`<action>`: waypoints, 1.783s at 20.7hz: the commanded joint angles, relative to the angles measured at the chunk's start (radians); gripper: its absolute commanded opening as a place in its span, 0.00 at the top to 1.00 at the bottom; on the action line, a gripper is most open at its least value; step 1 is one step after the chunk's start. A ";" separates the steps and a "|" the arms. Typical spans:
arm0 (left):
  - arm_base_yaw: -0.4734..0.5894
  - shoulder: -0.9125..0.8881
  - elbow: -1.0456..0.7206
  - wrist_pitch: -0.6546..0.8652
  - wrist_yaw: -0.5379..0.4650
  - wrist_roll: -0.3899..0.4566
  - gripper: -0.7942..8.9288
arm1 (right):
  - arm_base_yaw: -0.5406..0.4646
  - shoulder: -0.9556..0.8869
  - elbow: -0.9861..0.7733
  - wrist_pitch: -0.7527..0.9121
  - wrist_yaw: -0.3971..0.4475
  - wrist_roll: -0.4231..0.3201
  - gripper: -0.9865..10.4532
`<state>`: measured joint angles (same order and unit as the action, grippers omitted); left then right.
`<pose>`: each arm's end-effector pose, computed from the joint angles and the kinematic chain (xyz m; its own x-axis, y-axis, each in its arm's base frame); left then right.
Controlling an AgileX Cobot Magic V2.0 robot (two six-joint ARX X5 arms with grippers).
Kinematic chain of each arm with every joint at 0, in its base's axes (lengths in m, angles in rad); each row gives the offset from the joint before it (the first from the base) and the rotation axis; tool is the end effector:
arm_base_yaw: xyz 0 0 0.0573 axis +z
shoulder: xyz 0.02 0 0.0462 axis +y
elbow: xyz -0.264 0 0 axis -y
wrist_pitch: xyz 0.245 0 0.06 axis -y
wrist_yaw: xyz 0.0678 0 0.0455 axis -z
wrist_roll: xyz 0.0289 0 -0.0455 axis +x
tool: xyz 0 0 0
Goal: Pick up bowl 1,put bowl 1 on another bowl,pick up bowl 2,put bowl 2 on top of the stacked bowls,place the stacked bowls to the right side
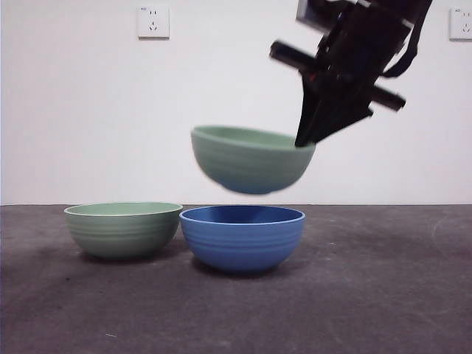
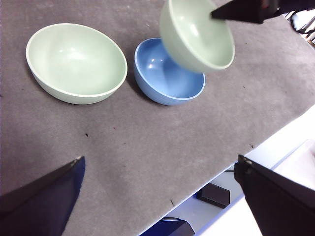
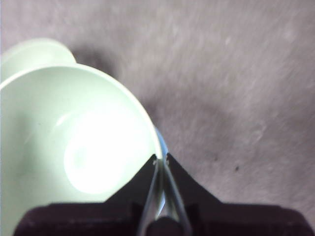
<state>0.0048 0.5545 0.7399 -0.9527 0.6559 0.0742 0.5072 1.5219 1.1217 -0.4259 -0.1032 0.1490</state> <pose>0.0907 -0.0172 0.2837 0.5734 -0.6071 -0.5501 0.4854 0.7927 -0.3688 0.2796 0.1588 0.2560 0.5392 0.4175 -0.7314 -0.4427 0.8793 0.1755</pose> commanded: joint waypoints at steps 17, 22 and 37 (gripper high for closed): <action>-0.001 0.066 0.003 0.075 -0.055 -0.029 0.20 | 0.040 0.127 -0.006 0.035 -0.029 0.019 0.72; -0.012 0.259 0.003 0.278 -0.085 -0.110 0.20 | 0.039 -0.082 -0.006 -0.043 -0.021 0.018 0.72; -0.157 0.908 0.336 0.389 -0.463 -0.164 0.21 | 0.038 -0.521 -0.006 -0.312 0.033 0.006 0.72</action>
<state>-0.1444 1.4265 1.0565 -0.5568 0.2043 -0.1043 0.5438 1.0035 1.1217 -0.7364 -0.0750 0.1608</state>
